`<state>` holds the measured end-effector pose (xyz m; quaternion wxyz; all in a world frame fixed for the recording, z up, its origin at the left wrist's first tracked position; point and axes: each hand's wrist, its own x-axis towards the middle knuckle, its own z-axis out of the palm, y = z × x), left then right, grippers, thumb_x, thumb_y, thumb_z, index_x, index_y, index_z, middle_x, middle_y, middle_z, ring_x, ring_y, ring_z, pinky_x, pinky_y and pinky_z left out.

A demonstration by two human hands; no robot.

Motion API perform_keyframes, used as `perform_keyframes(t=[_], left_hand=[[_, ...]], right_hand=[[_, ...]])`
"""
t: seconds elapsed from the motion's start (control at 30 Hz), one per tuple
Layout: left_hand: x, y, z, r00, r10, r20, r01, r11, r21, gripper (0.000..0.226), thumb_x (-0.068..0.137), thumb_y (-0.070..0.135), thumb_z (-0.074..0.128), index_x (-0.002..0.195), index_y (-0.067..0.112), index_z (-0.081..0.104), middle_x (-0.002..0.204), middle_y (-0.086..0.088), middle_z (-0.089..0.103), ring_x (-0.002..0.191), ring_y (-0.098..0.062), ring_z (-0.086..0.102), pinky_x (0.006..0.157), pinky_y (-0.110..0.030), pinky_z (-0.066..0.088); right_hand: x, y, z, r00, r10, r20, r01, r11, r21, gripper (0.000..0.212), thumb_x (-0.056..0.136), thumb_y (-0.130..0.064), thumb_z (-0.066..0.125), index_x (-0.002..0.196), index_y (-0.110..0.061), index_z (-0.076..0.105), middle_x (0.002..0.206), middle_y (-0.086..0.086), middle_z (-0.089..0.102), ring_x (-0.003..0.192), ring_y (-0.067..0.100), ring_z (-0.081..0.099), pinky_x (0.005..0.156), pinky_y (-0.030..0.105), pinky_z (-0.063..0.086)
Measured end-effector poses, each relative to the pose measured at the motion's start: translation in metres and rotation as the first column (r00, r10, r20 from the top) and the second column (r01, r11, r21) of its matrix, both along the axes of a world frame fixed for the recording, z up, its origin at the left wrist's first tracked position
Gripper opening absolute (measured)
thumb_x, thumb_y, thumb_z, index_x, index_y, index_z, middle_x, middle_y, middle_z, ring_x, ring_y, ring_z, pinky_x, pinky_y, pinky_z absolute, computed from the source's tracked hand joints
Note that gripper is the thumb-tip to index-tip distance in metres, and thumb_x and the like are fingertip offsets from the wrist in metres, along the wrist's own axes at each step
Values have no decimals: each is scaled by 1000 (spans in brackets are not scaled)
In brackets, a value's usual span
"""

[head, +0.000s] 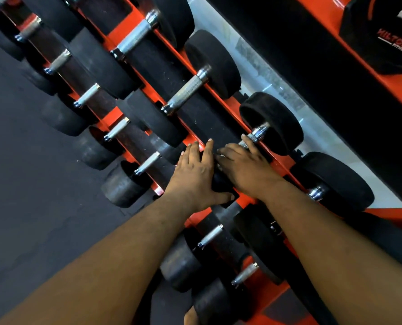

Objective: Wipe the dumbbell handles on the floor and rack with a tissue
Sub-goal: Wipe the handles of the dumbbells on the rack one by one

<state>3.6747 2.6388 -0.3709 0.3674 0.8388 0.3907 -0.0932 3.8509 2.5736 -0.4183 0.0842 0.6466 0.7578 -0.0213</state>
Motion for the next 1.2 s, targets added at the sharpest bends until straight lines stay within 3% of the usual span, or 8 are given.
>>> perform_keyframes(t=[0.23,0.43,0.6,0.8,0.87,1.0,1.07,1.2], left_hand=[[0,0,-1,1000,11,2,-11,1000,-17,140,65,68,80,160,21,-10,167,-19,-2,155,-33,-4,126,-46,5],[-1,1,1,1000,-2,6,2,1000,-2,140,65,68,80,161,19,-9,166,-20,-1,155,-32,-3,127,-45,3],[-1,0,0,1000,8,20,-8,1000,11,138,65,67,81,161,19,-7,166,-19,1,155,-33,-2,125,-43,3],[-1,0,0,1000,-1,12,1,1000,16,139,64,68,80,161,19,-7,166,-19,1,155,-33,-2,125,-44,3],[-2,0,0,1000,-5,8,5,1000,10,139,65,69,79,161,19,-9,166,-20,-1,155,-32,-3,126,-44,2],[0,1,0,1000,-11,-9,11,1000,10,140,65,70,80,160,20,-11,167,-20,-3,155,-33,-5,125,-44,1],[0,1,0,1000,-12,-9,13,1000,8,140,65,70,80,160,20,-11,167,-20,-3,155,-33,-5,126,-45,1],[0,1,1,1000,-3,-3,3,1000,-9,140,64,69,80,160,22,-10,167,-19,-2,155,-33,-4,127,-46,4]], right_hand=[[8,-31,3,999,39,-9,-39,999,17,51,100,-34,37,148,-23,47,155,2,43,150,25,29,121,59,16],[0,3,-4,999,-20,-30,20,1000,18,34,102,-35,39,117,-20,65,112,-1,64,122,22,55,122,57,14],[15,-32,0,996,77,50,-83,990,117,49,103,-37,45,148,-19,48,154,8,45,148,28,34,117,63,23],[5,5,4,1000,-16,23,15,999,30,43,101,-45,36,124,-20,63,116,3,63,121,24,54,122,57,15],[15,-5,5,997,-43,70,37,995,87,47,103,-48,41,134,-17,58,132,8,60,133,28,48,122,54,17],[15,-25,10,935,-256,247,234,966,113,63,104,-22,41,158,-4,14,164,23,15,154,36,9,125,49,9],[-4,-23,6,926,-296,233,283,955,86,70,100,-20,44,159,-3,11,165,23,9,154,36,3,125,52,6],[-12,-28,0,953,-123,277,131,991,-10,75,95,-31,51,159,-7,19,166,16,17,155,32,9,124,55,5]])
